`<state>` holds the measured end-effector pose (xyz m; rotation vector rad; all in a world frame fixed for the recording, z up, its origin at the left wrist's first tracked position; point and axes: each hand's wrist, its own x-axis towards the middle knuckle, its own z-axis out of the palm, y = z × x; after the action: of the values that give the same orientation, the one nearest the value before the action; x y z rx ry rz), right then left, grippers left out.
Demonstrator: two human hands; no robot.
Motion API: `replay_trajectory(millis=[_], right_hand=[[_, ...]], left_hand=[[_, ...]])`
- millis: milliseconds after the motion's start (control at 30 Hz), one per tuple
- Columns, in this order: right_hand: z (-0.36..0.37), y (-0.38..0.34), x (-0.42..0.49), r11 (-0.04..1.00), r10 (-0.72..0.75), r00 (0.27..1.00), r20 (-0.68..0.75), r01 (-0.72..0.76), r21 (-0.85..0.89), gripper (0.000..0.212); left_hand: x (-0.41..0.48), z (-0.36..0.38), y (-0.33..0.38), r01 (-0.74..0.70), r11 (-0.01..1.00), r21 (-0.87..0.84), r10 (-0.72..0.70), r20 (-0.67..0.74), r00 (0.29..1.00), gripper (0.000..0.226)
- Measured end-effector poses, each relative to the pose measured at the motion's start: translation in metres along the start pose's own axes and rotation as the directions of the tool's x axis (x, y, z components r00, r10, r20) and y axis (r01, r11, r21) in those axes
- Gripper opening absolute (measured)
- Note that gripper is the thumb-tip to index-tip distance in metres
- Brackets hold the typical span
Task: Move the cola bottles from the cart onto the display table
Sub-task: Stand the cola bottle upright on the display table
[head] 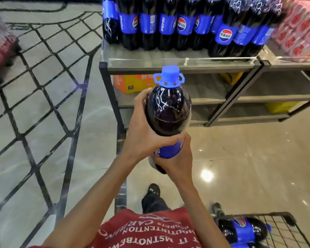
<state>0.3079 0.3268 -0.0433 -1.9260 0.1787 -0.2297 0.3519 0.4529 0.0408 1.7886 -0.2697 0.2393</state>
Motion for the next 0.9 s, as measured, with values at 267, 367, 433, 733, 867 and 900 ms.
replay_trajectory(millis=[267, 367, 433, 733, 867, 900], right_hand=[[-0.01, 0.003, 0.128, 0.997, -0.072, 0.997, 0.011, 0.072, 0.007, 0.084], [-0.011, 0.005, 0.16, 0.998, -0.07, 0.998, -0.003, 0.07, 0.011, 0.086], [-0.011, 0.006, 0.18, 0.998, -0.061, 0.998, -0.006, 0.062, 0.018, 0.085], [-0.007, 0.023, 0.267, 0.999, 0.044, 0.995, -0.089, -0.042, 0.022, 0.096], [-0.008, 0.023, 0.317, 0.999, 0.04, 0.992, -0.118, -0.043, -0.02, 0.1], [-0.01, 0.021, 0.33, 0.999, 0.039, 0.991, -0.129, -0.041, -0.017, 0.099]], left_hand=[[0.113, 0.038, -0.018, -0.04, 0.999, 0.02, 0.041, -0.043, 0.998, 0.117], [0.143, 0.049, -0.024, -0.06, 0.998, 0.023, 0.061, -0.041, 0.997, 0.116], [0.164, 0.055, -0.029, -0.053, 0.998, 0.024, 0.053, -0.029, 0.998, 0.116], [0.257, 0.082, -0.059, -0.061, 0.998, -0.02, 0.062, 0.059, 0.996, 0.113], [0.308, 0.096, -0.076, -0.063, 0.996, -0.068, 0.069, 0.089, 0.994, 0.113], [0.322, 0.1, -0.079, -0.059, 0.995, -0.079, 0.067, 0.093, 0.993, 0.113]])
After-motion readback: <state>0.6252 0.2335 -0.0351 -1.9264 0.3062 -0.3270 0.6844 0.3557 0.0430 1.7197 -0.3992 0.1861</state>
